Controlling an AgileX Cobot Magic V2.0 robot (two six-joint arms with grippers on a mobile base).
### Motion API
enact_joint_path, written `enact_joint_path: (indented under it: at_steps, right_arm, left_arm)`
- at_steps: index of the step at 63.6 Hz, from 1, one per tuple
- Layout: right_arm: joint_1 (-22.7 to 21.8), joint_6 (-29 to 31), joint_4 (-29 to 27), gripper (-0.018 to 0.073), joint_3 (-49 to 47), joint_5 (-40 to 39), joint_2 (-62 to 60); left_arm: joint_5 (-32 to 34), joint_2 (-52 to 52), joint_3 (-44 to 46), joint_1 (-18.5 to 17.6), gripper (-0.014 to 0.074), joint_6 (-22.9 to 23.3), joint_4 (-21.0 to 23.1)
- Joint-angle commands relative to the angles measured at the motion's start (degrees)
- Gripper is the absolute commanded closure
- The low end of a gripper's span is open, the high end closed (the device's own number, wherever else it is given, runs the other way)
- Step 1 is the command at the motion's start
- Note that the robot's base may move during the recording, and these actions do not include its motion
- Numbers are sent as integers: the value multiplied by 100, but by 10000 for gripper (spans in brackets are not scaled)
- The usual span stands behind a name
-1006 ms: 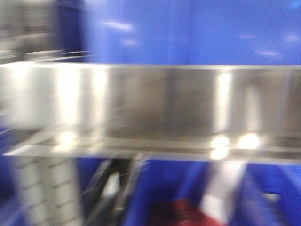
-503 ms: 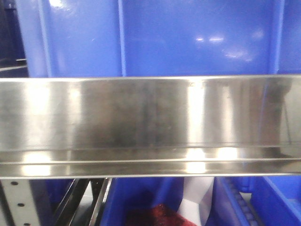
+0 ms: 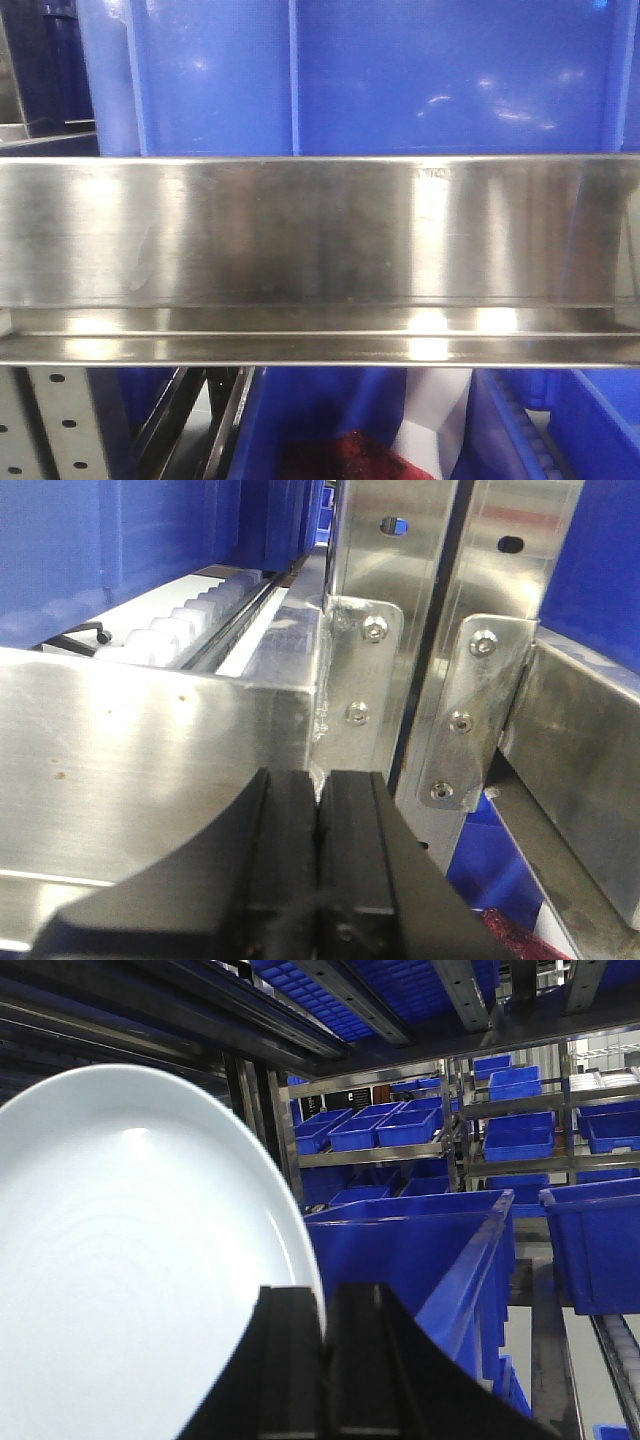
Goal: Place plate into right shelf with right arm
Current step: 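Approach the shelf rack, holding the plate in the right gripper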
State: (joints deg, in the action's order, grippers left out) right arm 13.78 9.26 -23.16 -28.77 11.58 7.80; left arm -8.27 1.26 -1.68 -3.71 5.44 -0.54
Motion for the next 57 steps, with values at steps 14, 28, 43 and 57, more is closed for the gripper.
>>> enact_joint_path:
  at_steps: [14,28,43,57]
  right_arm:
    - [-17,27,-10,503,-149,-539,101]
    - [-17,27,-10,503,-149,-562,101]
    - [-17,-17,-292,503,-441,-959,101]
    - [-17,-36,-304,503,-1541,-852,581]
  left_arm:
    - [512,-12,-69,-41,643,34,13]
    - [512,-12,-69,-41,643,34,13]
    - [512,-12,-69,-41,643,34,13]
    - [512,-12,-69,-41,643,34,13]
